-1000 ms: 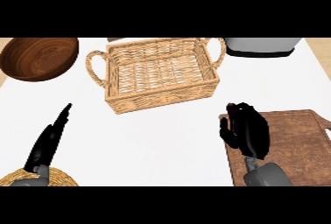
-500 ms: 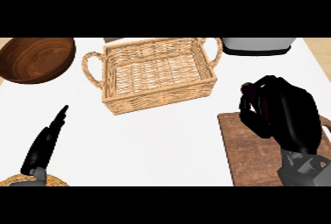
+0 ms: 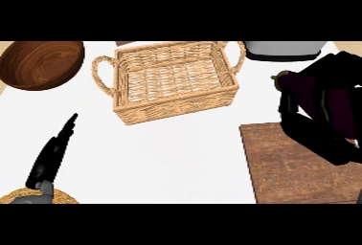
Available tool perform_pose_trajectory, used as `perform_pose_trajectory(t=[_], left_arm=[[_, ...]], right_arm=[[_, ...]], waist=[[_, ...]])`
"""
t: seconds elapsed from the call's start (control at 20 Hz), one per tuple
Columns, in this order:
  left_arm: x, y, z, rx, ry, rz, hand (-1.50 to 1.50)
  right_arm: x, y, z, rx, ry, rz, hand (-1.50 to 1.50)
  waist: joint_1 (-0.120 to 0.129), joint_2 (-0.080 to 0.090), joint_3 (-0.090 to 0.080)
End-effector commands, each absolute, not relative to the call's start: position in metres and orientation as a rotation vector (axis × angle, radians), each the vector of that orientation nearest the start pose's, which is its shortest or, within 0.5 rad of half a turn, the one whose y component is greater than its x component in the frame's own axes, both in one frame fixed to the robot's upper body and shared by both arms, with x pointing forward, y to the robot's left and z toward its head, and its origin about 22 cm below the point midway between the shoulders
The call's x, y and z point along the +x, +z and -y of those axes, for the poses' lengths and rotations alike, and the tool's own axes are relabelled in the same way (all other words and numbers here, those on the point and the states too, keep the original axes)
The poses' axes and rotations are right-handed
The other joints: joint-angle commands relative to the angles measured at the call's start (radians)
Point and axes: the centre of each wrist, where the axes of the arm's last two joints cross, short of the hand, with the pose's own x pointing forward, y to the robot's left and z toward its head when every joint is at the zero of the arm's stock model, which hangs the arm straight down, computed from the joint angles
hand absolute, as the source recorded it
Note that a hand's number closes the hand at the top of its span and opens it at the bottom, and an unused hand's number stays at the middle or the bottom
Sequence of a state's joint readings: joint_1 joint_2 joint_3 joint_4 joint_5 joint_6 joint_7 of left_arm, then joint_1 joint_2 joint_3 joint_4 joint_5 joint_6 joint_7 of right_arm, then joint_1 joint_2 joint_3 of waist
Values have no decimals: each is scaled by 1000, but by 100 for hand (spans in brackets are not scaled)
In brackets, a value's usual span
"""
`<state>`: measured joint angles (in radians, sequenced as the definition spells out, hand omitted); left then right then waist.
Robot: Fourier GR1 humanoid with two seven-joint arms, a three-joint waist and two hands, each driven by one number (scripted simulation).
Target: Pick the eggplant from the cutting board and place it in the basket
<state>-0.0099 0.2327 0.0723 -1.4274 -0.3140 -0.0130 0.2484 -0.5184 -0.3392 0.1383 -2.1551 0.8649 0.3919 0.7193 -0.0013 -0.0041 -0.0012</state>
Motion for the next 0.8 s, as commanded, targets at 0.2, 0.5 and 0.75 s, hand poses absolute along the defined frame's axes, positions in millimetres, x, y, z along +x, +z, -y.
perform_pose_trajectory(t=[0.2, 0.5, 0.75], left_arm=[[251, -8, -293, 498, -313, 1156, 0], [249, -2, -321, 478, -310, 1164, 0], [251, -13, -307, 483, -304, 1154, 0]], right_arm=[[228, 306, 141, -1005, 778, 1699, 150], [268, 319, 116, -933, 766, 1688, 150], [277, 323, 93, -828, 794, 1685, 150]], waist=[[10, 1, 0], [14, 4, 0], [7, 3, 0]])
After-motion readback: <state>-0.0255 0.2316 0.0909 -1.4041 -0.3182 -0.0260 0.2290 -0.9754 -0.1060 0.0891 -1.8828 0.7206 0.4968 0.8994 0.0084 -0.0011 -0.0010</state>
